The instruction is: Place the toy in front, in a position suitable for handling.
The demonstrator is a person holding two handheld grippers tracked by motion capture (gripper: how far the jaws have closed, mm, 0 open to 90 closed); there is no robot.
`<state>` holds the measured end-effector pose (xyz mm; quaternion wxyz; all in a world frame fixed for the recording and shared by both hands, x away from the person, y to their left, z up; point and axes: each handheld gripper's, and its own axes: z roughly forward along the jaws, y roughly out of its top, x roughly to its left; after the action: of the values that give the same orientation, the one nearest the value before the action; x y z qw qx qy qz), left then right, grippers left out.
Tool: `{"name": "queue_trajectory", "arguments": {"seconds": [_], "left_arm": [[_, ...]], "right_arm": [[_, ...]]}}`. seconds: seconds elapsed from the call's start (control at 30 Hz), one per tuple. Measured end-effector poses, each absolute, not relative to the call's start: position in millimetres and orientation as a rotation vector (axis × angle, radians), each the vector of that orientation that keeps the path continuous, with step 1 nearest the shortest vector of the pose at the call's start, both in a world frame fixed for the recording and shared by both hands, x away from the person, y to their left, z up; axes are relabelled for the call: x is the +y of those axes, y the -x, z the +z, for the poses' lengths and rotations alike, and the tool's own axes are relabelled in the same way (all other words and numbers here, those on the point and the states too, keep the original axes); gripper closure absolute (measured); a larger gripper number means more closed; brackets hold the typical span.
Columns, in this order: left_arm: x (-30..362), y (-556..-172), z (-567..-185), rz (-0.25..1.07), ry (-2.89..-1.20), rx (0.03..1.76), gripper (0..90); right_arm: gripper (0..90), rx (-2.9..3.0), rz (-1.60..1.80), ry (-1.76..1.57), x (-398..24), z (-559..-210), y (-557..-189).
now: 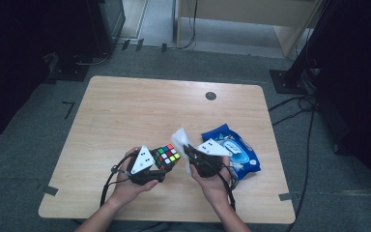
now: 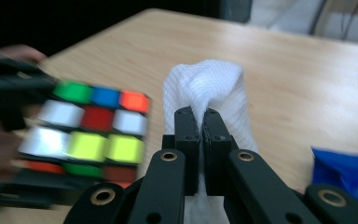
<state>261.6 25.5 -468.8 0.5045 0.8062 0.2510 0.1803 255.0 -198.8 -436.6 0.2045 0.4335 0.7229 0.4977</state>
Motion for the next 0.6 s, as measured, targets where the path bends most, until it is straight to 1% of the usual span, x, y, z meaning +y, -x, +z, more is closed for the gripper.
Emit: {"name": "queue_trajectory", "arguments": {"seconds": [0.13, 0.23, 0.3, 0.37, 0.6], "left_arm": [[22.7, -259.7, -469.1, 0.434, -1.954, 0.597, 34.0], [22.1, -257.8, -467.6, 0.438, -1.952, 0.59, 34.0], [22.2, -257.4, -467.1, 0.454, -1.956, 0.592, 34.0], [23.9, -258.0, -467.6, 0.452, -1.952, 0.594, 34.0], [24.9, -258.9, -467.1, 0.447, -1.947, 0.591, 34.1]], "right_arm": [[88.4, 2.063, 1.512, -1.079, -180.4, -416.6, -236.7], [88.3, 2.131, 1.491, -0.995, -161.8, -418.5, -228.5], [88.2, 2.137, 1.471, -0.99, -158.7, -425.3, -230.3], [88.2, 2.128, 1.489, -1.03, -163.2, -429.1, -234.6], [88.4, 2.075, 1.373, -1.142, -189.8, -445.1, -254.6]]}}
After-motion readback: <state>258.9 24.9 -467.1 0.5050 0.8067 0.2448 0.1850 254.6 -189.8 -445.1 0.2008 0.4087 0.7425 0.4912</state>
